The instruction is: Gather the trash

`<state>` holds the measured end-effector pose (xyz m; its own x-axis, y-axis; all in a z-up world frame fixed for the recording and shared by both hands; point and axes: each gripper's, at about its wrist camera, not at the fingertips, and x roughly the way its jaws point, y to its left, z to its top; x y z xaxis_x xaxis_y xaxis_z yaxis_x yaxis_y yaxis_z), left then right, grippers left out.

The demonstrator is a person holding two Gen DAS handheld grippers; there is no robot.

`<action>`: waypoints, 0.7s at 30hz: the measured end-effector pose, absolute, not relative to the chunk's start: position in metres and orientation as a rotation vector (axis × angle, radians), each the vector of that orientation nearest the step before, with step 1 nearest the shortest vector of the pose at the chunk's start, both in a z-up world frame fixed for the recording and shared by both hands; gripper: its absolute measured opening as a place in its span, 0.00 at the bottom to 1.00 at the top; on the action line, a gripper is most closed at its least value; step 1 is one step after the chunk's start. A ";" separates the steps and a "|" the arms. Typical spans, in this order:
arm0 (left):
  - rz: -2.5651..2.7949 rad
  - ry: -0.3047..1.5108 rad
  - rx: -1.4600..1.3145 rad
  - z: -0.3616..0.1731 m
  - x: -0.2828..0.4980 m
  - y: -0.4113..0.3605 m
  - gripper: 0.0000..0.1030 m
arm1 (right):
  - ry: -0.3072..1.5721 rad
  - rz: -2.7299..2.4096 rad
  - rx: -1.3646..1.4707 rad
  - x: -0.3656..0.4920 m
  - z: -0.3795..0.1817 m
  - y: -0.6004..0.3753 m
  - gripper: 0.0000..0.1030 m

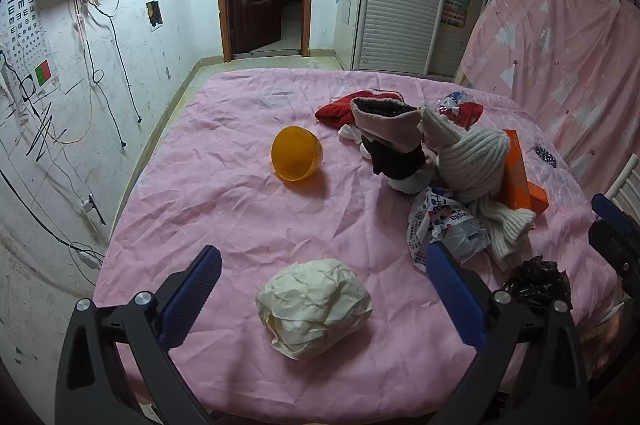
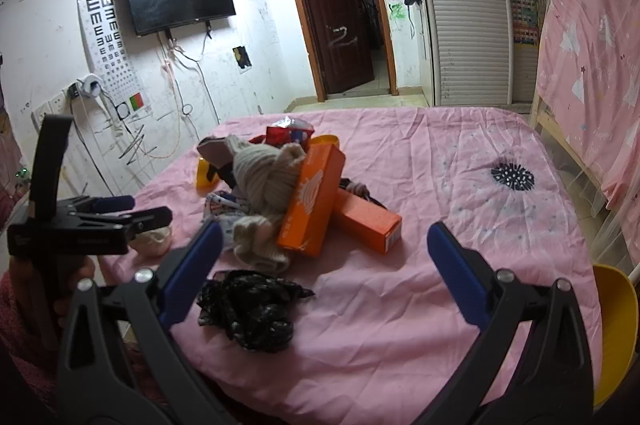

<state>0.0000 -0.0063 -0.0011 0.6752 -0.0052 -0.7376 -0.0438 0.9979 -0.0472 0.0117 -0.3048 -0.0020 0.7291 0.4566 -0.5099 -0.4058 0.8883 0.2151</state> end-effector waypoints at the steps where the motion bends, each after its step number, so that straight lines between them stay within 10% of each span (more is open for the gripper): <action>1: 0.021 0.829 -0.062 -0.001 0.000 -0.007 0.92 | 0.586 0.475 0.091 0.012 -0.002 -0.305 0.96; 21: 0.010 0.832 -0.054 -0.001 0.000 -0.011 0.92 | 0.587 0.475 0.091 0.012 -0.003 -0.304 0.96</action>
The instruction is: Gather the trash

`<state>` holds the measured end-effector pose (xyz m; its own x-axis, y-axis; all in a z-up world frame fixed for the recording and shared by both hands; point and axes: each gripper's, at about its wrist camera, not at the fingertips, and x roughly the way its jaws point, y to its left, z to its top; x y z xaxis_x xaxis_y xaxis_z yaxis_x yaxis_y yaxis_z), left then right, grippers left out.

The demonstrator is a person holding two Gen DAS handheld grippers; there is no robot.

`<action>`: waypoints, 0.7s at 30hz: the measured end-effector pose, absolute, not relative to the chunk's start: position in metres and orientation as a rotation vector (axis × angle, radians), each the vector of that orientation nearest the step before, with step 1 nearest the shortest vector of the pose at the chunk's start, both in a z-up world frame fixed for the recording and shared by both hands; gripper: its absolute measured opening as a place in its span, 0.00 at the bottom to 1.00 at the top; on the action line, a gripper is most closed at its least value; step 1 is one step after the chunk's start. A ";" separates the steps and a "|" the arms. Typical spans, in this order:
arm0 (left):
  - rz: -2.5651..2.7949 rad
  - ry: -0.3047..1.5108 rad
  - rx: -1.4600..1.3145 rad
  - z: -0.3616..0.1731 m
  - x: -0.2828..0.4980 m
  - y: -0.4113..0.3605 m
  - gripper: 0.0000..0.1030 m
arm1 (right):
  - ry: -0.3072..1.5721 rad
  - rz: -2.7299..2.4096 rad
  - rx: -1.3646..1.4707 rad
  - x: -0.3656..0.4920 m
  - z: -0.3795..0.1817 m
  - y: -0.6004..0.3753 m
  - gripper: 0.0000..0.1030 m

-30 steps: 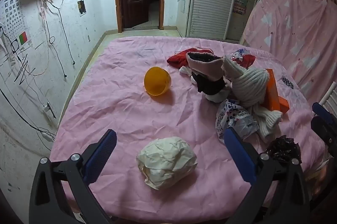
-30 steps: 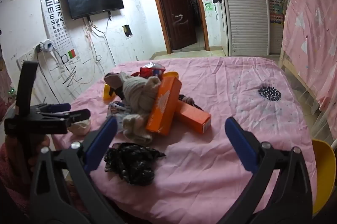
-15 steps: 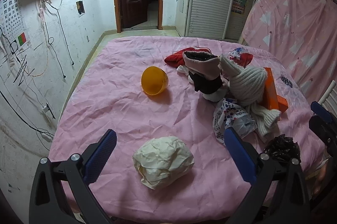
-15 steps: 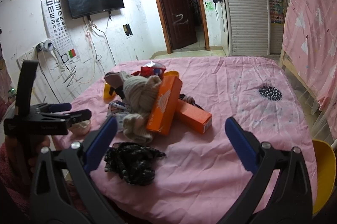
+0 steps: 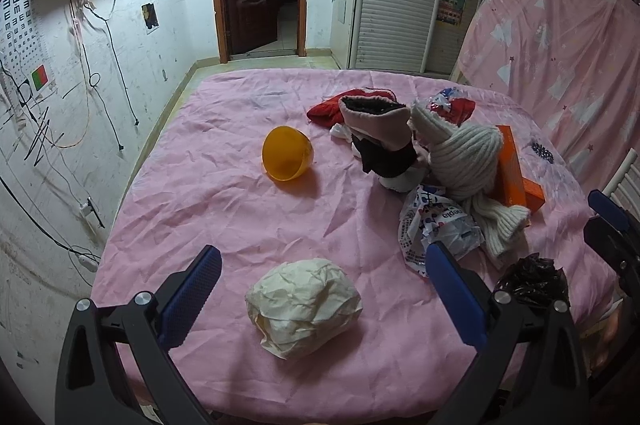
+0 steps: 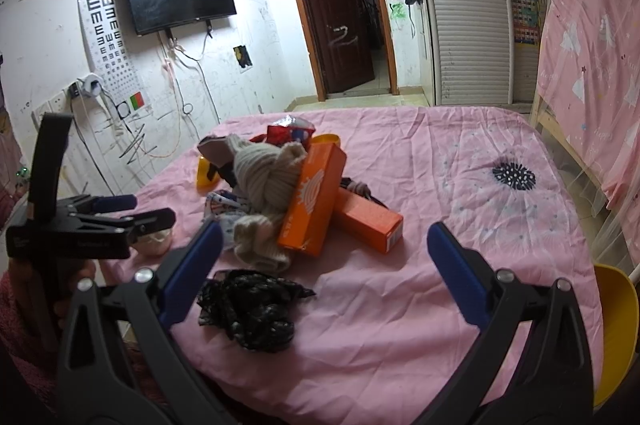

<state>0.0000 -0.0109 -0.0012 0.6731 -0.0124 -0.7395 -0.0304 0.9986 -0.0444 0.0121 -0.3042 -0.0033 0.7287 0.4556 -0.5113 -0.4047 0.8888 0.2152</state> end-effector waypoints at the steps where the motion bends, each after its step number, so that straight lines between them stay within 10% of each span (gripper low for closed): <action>1: 0.009 0.832 -0.054 -0.001 0.000 -0.011 0.92 | 0.587 0.475 0.091 0.012 -0.003 -0.304 0.96; 21: 0.010 0.833 -0.055 -0.001 0.000 -0.012 0.92 | 0.587 0.476 0.091 0.012 -0.003 -0.304 0.96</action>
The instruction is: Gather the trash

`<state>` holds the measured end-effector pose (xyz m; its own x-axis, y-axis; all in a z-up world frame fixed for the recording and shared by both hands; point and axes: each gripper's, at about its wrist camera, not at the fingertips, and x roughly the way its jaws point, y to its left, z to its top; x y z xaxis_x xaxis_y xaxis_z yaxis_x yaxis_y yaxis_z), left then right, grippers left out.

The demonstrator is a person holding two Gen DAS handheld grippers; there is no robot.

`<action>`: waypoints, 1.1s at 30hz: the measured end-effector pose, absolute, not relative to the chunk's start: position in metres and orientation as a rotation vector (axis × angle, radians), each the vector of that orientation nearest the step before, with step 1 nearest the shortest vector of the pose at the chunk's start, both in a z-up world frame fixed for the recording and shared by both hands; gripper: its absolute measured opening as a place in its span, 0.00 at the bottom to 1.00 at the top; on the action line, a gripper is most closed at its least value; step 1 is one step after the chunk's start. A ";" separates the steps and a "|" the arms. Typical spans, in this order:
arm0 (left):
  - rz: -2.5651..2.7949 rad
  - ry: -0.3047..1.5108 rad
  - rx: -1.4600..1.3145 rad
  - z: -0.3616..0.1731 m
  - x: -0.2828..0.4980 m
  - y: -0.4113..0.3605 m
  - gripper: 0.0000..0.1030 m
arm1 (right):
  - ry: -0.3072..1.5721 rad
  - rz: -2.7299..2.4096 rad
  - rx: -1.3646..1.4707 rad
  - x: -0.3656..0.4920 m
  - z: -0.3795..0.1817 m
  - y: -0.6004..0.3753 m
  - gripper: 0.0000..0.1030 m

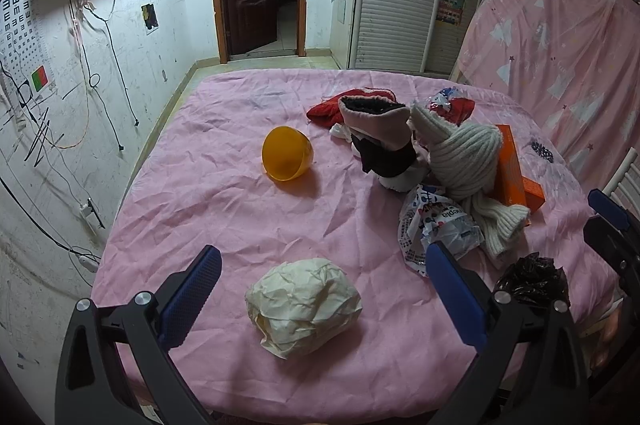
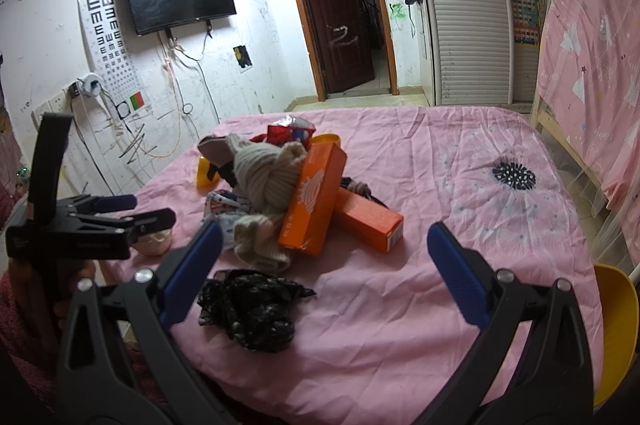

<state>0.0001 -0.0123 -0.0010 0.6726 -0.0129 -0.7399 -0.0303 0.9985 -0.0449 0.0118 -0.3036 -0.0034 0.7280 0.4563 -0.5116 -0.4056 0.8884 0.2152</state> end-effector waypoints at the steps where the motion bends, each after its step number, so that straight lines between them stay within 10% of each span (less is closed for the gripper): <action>1: 0.010 0.833 -0.055 -0.001 0.000 -0.012 0.92 | 0.588 0.475 0.091 0.012 -0.003 -0.304 0.96; 33: -0.001 0.856 -0.075 -0.008 0.002 -0.006 0.92 | 0.614 0.505 0.087 0.005 -0.007 -0.296 0.96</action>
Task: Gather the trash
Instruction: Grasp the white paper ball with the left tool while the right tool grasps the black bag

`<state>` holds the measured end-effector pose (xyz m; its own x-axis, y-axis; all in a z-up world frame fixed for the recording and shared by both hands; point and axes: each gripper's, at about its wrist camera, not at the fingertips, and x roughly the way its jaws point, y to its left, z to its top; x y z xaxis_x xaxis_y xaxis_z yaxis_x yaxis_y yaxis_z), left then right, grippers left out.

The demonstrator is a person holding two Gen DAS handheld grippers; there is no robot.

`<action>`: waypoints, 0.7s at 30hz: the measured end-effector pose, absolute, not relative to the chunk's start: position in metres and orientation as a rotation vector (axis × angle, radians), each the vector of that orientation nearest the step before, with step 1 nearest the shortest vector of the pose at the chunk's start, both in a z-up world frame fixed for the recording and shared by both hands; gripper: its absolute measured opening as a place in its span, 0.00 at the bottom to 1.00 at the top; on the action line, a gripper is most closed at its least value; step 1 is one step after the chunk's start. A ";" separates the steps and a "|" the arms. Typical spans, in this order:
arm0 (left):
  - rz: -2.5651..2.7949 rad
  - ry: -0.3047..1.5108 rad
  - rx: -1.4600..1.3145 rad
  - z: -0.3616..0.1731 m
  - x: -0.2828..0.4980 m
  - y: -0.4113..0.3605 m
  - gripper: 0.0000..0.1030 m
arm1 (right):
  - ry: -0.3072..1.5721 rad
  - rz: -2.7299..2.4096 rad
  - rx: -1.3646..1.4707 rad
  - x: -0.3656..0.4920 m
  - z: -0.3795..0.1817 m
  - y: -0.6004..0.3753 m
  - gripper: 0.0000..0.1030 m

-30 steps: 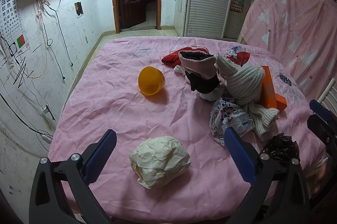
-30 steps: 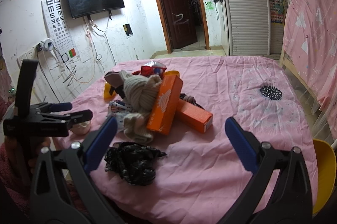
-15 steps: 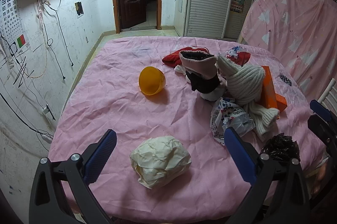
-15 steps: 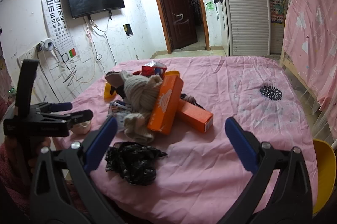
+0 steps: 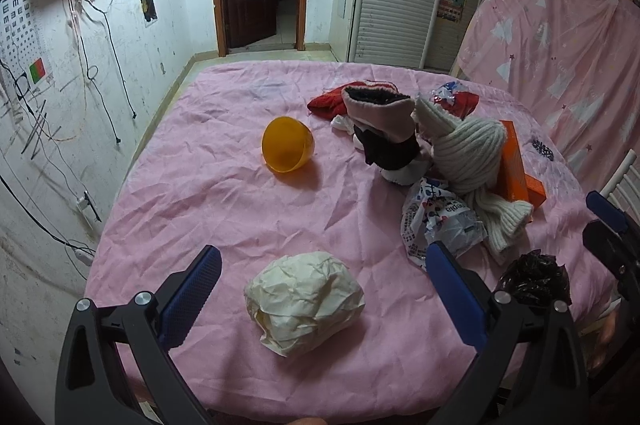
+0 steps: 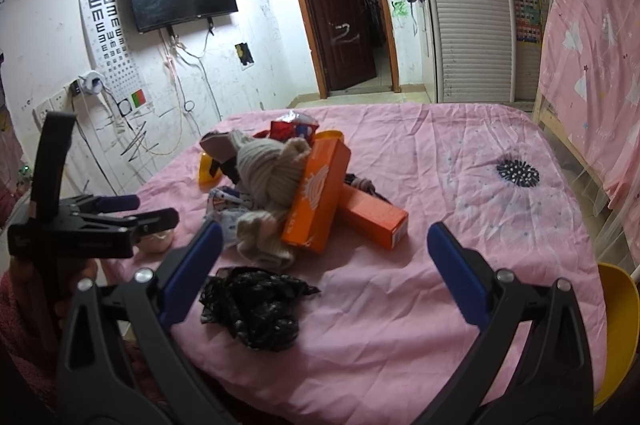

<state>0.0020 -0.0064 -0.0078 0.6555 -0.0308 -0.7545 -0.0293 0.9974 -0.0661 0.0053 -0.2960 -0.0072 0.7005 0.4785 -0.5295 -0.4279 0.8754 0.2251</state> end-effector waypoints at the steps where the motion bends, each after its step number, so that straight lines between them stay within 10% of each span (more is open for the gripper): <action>1: 0.001 0.860 -0.079 -0.010 0.002 -0.005 0.92 | 0.619 0.519 0.086 0.007 -0.008 -0.294 0.96; 7: -0.013 0.882 -0.069 -0.021 0.001 -0.007 0.91 | 0.678 0.629 0.045 0.005 -0.022 -0.271 0.96; 16: 0.015 0.901 -0.015 -0.033 0.003 -0.012 0.56 | 0.759 0.644 -0.026 0.005 -0.046 -0.246 0.95; 21: 0.036 0.887 0.000 -0.033 0.002 -0.013 0.52 | 0.754 0.620 -0.043 0.007 -0.052 -0.245 0.92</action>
<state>0.0022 -0.0131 -0.0330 0.6313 0.0314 -0.7749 -0.0314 0.9994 0.0150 0.0066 -0.2454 -0.0517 0.5605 0.5108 -0.6518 -0.5405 0.8220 0.1793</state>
